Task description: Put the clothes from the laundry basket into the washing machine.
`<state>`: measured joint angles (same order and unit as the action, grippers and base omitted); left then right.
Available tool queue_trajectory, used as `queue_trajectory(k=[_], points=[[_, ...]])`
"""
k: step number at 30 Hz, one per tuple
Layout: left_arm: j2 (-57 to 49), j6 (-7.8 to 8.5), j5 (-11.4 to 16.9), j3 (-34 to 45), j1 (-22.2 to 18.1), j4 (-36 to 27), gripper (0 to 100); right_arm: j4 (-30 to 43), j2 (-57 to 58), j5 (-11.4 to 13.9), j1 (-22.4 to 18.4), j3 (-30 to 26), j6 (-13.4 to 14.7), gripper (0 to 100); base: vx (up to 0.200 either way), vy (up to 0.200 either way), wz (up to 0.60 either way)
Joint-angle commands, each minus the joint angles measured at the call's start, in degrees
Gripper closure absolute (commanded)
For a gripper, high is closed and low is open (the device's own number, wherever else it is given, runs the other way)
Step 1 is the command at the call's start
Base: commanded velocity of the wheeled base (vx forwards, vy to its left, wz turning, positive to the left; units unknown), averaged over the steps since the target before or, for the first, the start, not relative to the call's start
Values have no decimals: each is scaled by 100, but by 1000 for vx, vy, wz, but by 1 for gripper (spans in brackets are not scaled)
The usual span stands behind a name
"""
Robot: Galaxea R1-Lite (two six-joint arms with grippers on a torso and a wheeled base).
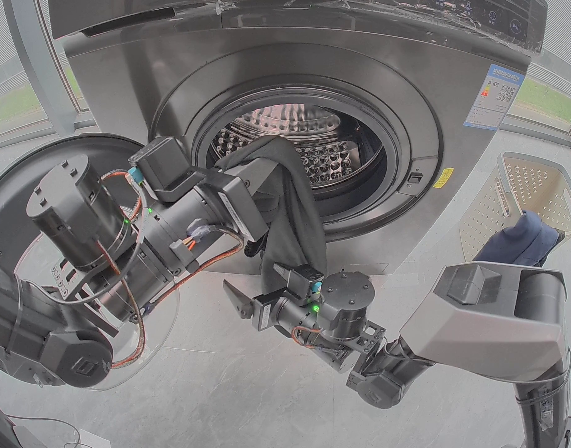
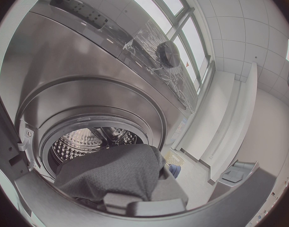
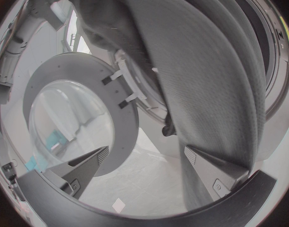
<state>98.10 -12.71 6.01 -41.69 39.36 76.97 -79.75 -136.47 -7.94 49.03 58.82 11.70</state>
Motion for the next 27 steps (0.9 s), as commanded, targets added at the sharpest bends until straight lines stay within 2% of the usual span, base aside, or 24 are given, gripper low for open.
queue_trajectory(k=[1,6,17,19,21,27], points=[[-142,-3,-3,47,10,-42,100,12,-169,-15,-377,112,-10,0,0,0,0],[-212,-3,-3,91,10,-95,100,65,-143,-41,-552,112,-19,0,0,0,0],[-177,-12,-3,153,-52,-95,100,-41,-125,-77,-429,-11,-19,0,0,0,0],[-159,-12,-3,144,-52,-86,100,-58,-81,-68,-359,-116,-10,0,0,0,0],[-142,-12,-3,109,-52,-95,100,-23,95,-41,-87,-266,34,0,0,0,0],[-142,-12,-12,91,-52,-95,100,30,147,3,353,-231,69,0,0,0,0]])
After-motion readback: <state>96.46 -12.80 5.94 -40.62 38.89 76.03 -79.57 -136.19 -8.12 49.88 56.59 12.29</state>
